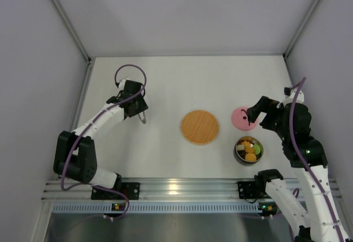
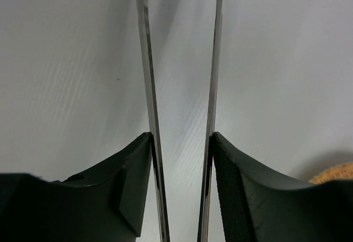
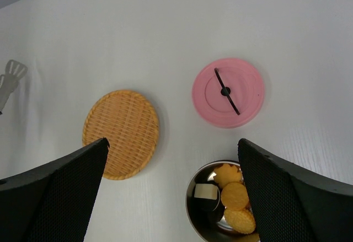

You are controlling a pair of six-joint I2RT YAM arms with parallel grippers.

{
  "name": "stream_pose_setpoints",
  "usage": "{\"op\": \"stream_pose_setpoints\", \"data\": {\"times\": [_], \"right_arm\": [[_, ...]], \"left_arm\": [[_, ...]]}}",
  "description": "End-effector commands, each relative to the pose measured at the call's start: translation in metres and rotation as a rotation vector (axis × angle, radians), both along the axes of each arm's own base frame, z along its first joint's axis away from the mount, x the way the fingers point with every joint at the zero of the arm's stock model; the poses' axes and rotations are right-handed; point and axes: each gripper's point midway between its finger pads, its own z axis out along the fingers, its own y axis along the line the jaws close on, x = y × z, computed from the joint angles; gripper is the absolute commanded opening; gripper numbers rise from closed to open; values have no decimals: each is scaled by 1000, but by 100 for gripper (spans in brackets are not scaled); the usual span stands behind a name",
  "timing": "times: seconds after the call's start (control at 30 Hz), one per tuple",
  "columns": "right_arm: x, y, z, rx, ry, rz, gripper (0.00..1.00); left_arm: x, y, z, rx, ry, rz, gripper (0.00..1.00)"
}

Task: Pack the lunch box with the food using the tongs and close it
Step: Place the clamp at the center of the board.

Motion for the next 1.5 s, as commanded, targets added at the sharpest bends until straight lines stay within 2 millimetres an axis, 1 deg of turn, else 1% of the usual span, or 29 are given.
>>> {"op": "stream_pose_setpoints", "data": {"times": [0.0, 0.03, 0.07, 0.1, 0.17, 0.2, 0.37, 0.47, 0.57, 0.73, 0.83, 0.97, 1.0, 1.07, 1.1, 1.13, 1.17, 1.2, 1.23, 1.27, 1.3, 1.33, 1.37, 1.43, 1.47], "right_arm": [[-4, -6, 9, -16, -12, -18, 99], [-4, -6, 7, -18, -6, -17, 99], [-4, -6, 7, -15, -9, -15, 99], [-3, -6, 6, -13, -9, -16, 99], [-2, -4, 3, -10, -4, -9, 99], [-2, -4, 2, -8, 0, -10, 99], [-2, -5, -2, -9, 7, -16, 100], [-1, -4, -4, -9, 12, -14, 99], [1, -4, -5, -5, 17, -15, 99], [8, -4, -12, -11, 45, -24, 99], [13, -6, -19, -23, 78, -36, 99], [19, -8, -29, -35, 124, -52, 100], [21, -10, -29, -38, 126, -61, 99], [27, -14, -33, -52, 136, -86, 99], [29, -15, -35, -58, 142, -94, 99], [33, -17, -35, -68, 143, -109, 99], [39, -19, -42, -79, 172, -118, 99], [44, -19, -44, -83, 178, -123, 100], [48, -21, -45, -93, 183, -132, 99], [56, -21, -54, -105, 214, -136, 98], [61, -21, -55, -108, 220, -140, 97], [65, -23, -58, -120, 229, -146, 93], [73, -23, -66, -131, 254, -151, 91], [79, -31, -72, -165, 274, -189, 89], [84, -33, -81, -184, 304, -196, 87]], "left_arm": [[12, 1, -15, -49, -26, 42, 52], [10, 3, -23, -44, -11, 50, 54], [11, 5, -28, -40, -14, 56, 55], [6, 7, -37, -37, 6, 62, 57], [5, 6, -46, -44, 15, 58, 59], [1, 6, -53, -45, 27, 58, 60], [-6, 2, -66, -77, 43, 51, 62], [-10, 0, -71, -92, 50, 46, 66], [-11, -4, -71, -116, 45, 41, 68], [-9, -8, -61, -137, 19, 21, 74], [-6, -9, -50, -141, -10, 9, 78], [-4, -11, -33, -150, -44, -9, 80], [-4, -11, -24, -155, -64, -14, 80], [-5, -10, -14, -148, -79, -25, 81], [-5, -9, -2, -150, -109, -31, 81], [-7, -9, 5, -148, -122, -39, 81], [-7, -10, 14, -149, -143, -49, 81], [-11, -9, 28, -144, -171, -66, 81], [-13, -9, 36, -144, -185, -77, 81], [-14, -12, 48, -150, -210, -96, 82], [-22, -13, 60, -154, -229, -124, 82], [-24, -15, 69, -160, -244, -145, 82], [-30, -18, 85, -169, -283, -180, 82], [-43, -28, 94, -198, -290, -255, 82], [-51, -34, 105, -208, -317, -307, 82]]}}
